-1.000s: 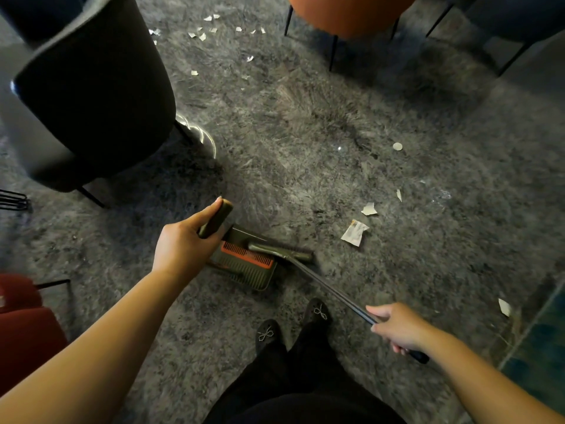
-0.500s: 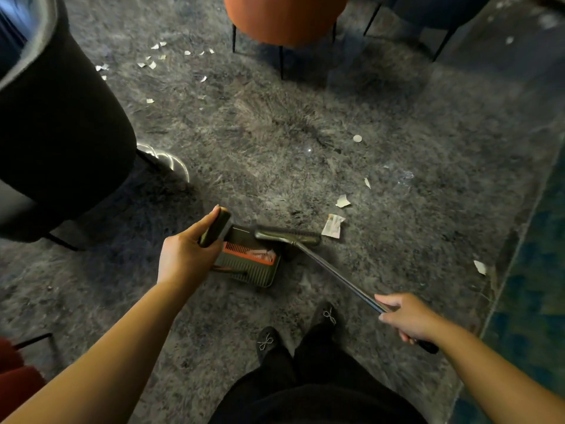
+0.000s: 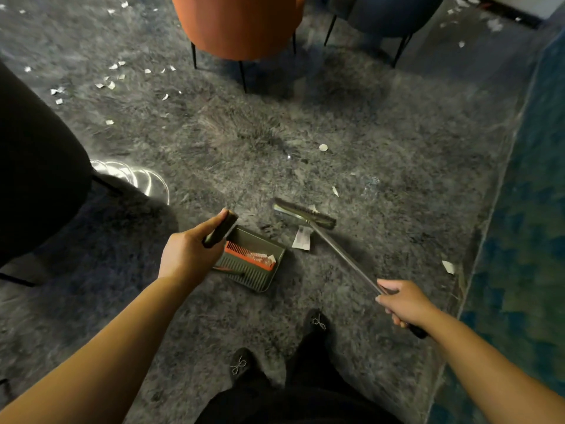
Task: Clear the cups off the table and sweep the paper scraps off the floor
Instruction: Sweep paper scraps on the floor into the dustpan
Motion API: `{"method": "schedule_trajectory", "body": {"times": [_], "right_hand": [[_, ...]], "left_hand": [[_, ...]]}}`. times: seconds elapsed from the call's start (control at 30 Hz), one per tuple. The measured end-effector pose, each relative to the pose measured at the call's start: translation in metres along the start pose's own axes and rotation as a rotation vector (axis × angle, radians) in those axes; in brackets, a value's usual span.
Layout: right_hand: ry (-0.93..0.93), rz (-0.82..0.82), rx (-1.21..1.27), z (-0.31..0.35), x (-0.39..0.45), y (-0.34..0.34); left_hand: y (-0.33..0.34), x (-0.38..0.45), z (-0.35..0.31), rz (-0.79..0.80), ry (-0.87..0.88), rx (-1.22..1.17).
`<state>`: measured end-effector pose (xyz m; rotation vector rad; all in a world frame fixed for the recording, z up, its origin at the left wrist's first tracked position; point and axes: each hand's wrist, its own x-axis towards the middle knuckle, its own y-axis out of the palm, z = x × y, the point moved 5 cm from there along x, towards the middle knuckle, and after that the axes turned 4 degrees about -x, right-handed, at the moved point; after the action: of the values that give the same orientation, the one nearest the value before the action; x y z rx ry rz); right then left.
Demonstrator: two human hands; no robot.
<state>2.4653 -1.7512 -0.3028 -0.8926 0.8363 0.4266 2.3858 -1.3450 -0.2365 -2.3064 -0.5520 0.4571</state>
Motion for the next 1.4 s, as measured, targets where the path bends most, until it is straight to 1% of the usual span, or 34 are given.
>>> {"method": "schedule_trajectory", "body": {"times": [0.13,0.3,0.43,0.53,0.63,0.77,0.93,1.13,1.27,1.4], "right_hand": [[-0.002,-0.060,0.017,0.003,0.034,-0.044],[0.029,-0.045,-0.001,0.009,0.080,-0.085],[0.051,-0.003,0.022,0.007,0.111,-0.095],[0.066,0.030,0.023,0.005,0.131,-0.092],[0.085,0.085,0.015,0.006,0.140,-0.086],[0.122,0.141,-0.021,-0.001,0.128,-0.076],[0.076,0.206,-0.107,-0.015,0.090,-0.058],[0.079,0.276,-0.081,-0.028,0.055,-0.039],[0.091,0.269,-0.008,-0.037,0.037,-0.040],[0.094,0.225,0.074,-0.043,0.022,-0.036]], "left_hand": [[0.026,0.019,-0.022,0.049,0.047,0.055],[0.059,0.036,-0.052,0.087,0.062,0.110],[0.081,0.046,-0.070,0.095,0.065,0.128],[0.093,0.053,-0.079,0.074,0.043,0.113],[0.102,0.056,-0.089,0.079,0.073,0.107],[0.110,0.060,-0.102,0.104,0.078,0.130],[0.115,0.069,-0.111,0.146,0.109,0.154],[0.107,0.066,-0.109,0.137,0.137,0.118],[0.098,0.063,-0.102,0.143,0.096,0.097],[0.092,0.058,-0.094,0.122,0.119,0.100]]}}
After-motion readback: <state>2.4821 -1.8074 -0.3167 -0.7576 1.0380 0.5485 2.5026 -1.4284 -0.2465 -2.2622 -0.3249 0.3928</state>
